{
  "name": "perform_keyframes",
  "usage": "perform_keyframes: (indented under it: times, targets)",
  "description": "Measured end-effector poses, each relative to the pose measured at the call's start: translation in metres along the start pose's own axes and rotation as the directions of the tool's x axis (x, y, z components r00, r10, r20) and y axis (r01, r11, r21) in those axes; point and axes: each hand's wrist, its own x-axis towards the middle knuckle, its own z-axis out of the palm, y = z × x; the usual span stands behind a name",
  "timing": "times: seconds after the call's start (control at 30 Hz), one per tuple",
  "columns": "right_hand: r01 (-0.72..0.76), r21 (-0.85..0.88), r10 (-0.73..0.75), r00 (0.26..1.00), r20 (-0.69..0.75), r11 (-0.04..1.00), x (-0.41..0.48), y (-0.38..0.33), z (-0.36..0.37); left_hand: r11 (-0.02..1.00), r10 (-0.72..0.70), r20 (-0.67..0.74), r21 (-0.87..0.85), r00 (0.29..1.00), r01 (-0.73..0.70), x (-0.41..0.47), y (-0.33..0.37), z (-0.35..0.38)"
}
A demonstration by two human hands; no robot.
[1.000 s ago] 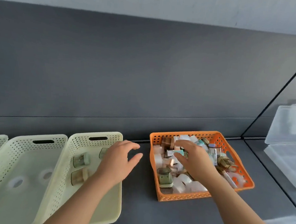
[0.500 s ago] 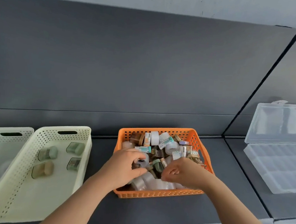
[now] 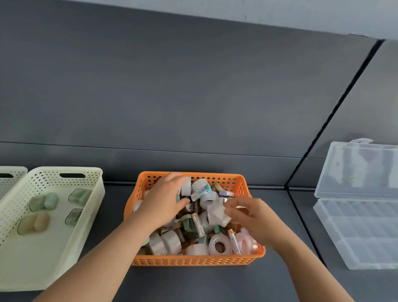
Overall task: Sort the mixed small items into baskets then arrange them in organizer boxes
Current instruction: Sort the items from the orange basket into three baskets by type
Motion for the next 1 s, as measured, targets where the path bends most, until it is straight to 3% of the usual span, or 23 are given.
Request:
perform_keyframes:
  times: [0.2, 0.4, 0.47, 0.57, 0.83, 1.0]
  targets:
    - [0.005, 0.076, -0.002, 0.999, -0.039, 0.997, 0.014, -0.003, 0.003, 0.994, -0.011, 0.094, 0.111, 0.996, 0.000, 0.035, -0.002, 0.015]
    - [0.048, 0.058, -0.039, 0.989, -0.144, 0.997, 0.026, -0.013, 0.018, 0.999, -0.039, -0.037, -0.018, 0.999, 0.038, 0.010, -0.003, 0.003]
    - [0.141, 0.089, -0.138, 0.990, -0.043, 0.986, 0.047, -0.061, 0.067, 0.978, -0.200, -0.180, -0.090, 0.963, 0.186, -0.043, -0.052, -0.042]
    - [0.260, 0.081, -0.262, 0.965, 0.019, 0.962, 0.059, -0.109, 0.111, 0.940, -0.319, -0.339, -0.229, 0.885, 0.251, -0.091, -0.097, -0.077]
    - [0.293, 0.138, -0.297, 0.955, 0.004, 0.946, 0.069, -0.127, 0.136, 0.860, -0.464, -0.341, -0.394, 0.817, 0.324, -0.124, -0.116, -0.094]
    - [0.362, 0.149, -0.377, 0.922, 0.091, 0.920, 0.091, -0.209, 0.223, 0.854, -0.518, -0.348, -0.256, 0.781, 0.453, -0.192, -0.220, -0.156]
